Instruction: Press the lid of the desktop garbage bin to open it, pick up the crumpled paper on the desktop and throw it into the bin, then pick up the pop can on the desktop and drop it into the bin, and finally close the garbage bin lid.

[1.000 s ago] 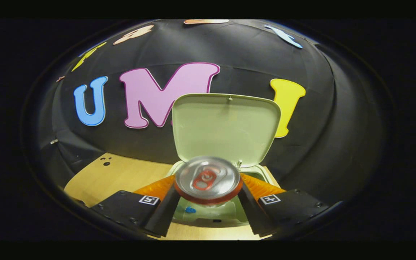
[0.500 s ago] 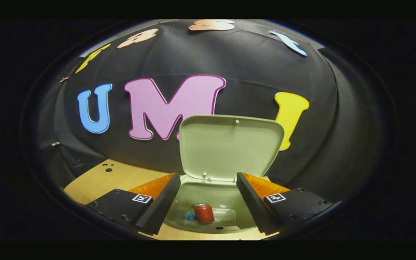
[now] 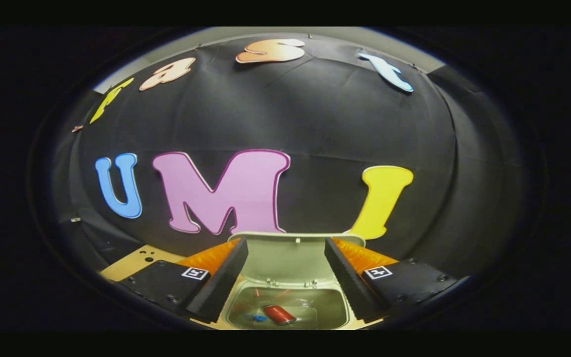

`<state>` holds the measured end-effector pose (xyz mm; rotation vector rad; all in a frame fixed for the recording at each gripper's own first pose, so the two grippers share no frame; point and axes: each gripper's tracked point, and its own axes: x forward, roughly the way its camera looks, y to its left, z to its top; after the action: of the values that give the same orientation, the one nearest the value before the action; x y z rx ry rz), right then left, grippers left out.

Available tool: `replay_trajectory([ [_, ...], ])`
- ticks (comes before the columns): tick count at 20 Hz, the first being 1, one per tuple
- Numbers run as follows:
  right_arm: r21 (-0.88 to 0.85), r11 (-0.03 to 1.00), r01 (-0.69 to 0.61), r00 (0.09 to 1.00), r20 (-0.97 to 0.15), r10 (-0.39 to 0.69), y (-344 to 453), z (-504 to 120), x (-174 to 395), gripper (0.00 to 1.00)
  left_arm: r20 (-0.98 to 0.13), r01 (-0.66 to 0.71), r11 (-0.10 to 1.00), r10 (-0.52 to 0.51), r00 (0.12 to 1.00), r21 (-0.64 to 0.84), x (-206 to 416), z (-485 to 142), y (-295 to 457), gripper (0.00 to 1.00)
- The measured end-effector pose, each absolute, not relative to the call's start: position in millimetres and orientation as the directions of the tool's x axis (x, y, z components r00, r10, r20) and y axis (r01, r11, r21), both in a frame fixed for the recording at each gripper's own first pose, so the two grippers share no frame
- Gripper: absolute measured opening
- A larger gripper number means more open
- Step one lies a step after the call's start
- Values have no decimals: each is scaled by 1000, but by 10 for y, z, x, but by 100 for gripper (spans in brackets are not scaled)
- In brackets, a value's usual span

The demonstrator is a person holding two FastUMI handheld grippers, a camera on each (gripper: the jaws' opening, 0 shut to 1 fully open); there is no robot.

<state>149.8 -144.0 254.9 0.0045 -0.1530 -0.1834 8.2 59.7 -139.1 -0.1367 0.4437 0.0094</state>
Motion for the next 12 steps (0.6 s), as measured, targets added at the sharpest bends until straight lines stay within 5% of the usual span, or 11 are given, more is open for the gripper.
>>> replay_trajectory([
  [12, 95, 982, 160, 958, 224, -178, -1748, 2881, 2162, 98, -445, -176, 973, 92, 891, -151, 48, -1469, 280, 96],
])
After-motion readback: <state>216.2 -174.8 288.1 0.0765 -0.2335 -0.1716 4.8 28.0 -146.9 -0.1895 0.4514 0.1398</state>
